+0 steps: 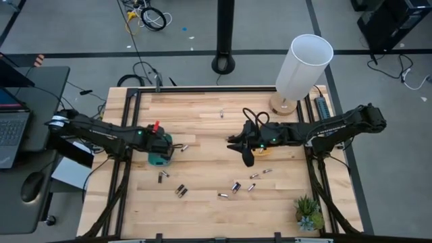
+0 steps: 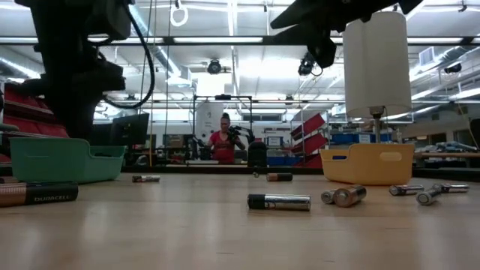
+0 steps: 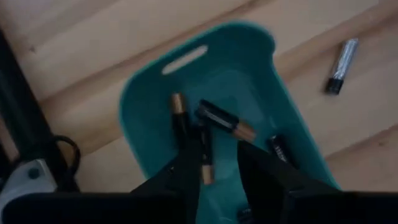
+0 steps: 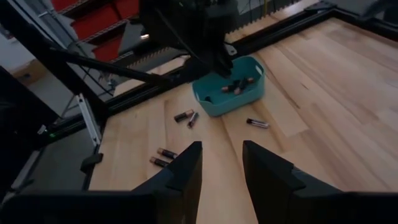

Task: Sort batteries
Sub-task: Put the black battery into the green bin

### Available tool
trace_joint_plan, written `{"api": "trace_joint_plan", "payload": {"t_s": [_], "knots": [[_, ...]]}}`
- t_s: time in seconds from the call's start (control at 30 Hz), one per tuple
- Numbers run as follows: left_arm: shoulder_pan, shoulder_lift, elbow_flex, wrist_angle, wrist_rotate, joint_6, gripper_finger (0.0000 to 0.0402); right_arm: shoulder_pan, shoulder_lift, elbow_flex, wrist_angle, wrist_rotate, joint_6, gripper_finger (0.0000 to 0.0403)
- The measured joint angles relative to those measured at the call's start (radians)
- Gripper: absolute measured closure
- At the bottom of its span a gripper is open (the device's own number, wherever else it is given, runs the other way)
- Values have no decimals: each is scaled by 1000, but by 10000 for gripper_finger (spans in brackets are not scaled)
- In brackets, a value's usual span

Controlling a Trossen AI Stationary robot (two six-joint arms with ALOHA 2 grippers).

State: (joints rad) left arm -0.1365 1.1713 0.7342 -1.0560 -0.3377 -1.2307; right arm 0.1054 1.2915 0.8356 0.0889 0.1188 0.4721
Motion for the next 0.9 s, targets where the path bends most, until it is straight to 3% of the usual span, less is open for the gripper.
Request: {"api": "trace_joint_plan", "payload": {"t_s": [0.23,0.43,0.6,0.9], "knots": [[-29,0,94,32,31,107,249,-1,0,0,-24,0,3,281],[-193,1,179,402,66,212,250,0,0,0,-78,-1,26,281],[-311,68,159,516,67,72,250,-1,0,0,-76,-1,23,281],[-468,259,159,568,187,-193,250,-9,0,0,-75,2,-4,281]]}}
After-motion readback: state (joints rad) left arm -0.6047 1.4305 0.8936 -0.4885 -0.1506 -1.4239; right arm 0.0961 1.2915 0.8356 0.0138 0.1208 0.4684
